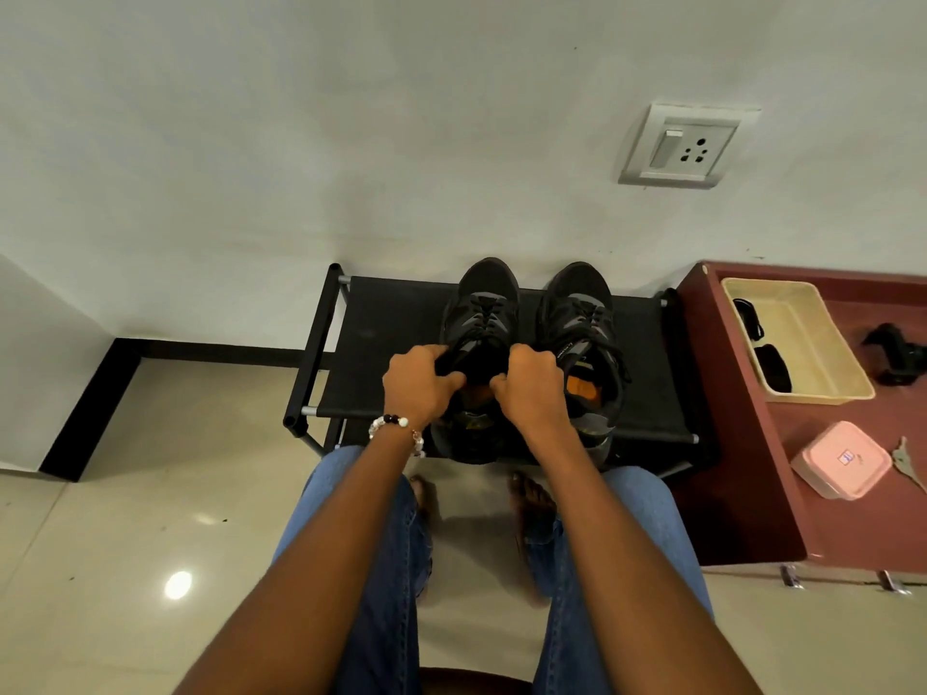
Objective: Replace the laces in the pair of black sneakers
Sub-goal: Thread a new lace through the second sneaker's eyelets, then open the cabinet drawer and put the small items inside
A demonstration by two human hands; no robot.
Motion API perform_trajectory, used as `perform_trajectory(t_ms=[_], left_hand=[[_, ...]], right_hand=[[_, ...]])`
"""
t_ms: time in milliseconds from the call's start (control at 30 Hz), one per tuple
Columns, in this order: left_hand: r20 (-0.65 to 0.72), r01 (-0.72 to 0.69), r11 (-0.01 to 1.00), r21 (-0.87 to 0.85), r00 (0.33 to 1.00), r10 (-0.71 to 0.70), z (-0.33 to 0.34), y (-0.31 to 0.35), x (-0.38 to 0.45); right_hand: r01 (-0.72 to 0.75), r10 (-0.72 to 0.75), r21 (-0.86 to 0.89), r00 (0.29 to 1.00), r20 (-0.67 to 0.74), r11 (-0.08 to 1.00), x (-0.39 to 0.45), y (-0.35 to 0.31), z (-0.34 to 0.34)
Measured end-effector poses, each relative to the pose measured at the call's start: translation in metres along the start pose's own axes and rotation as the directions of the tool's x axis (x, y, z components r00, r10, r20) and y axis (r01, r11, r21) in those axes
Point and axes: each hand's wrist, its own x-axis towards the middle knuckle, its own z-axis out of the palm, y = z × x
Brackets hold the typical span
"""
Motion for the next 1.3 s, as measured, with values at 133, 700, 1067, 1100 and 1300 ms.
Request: perform_trajectory(t_ms=[133,700,1067,1100,1300], left_hand=[[-0.050,-0.049,0.999,-0.007,0.998,0.049,0.010,0.017,0.001],[-0.137,0.000,0.993,0.122,0.990,0.017,0.003,0.062,-0.026],[0.041,-0.353,0.894,-0.276,0.925,0.378,0.033,0.167,-0.101],[0.075,-0.367,0.876,-0.315,0.910,0.408,0.049,0.184,-0.112],[0.234,-0.420,0.848,-0.324,0.833,0.502,0.124,0.233,-0.143]], right_hand=[[-0.003,0.002,-0.033,0.999,-0.036,0.999,0.005,0.008,-0.005],[-0.001,0.016,0.115,0.991,-0.131,0.993,-0.033,0.017,-0.047],[0.021,0.232,0.557,0.896,-0.378,0.830,-0.108,0.093,-0.135],[-0.004,0.282,0.579,0.876,-0.391,0.816,-0.119,0.114,-0.145],[-0.122,0.527,0.700,0.751,-0.398,0.703,-0.152,0.216,-0.147]])
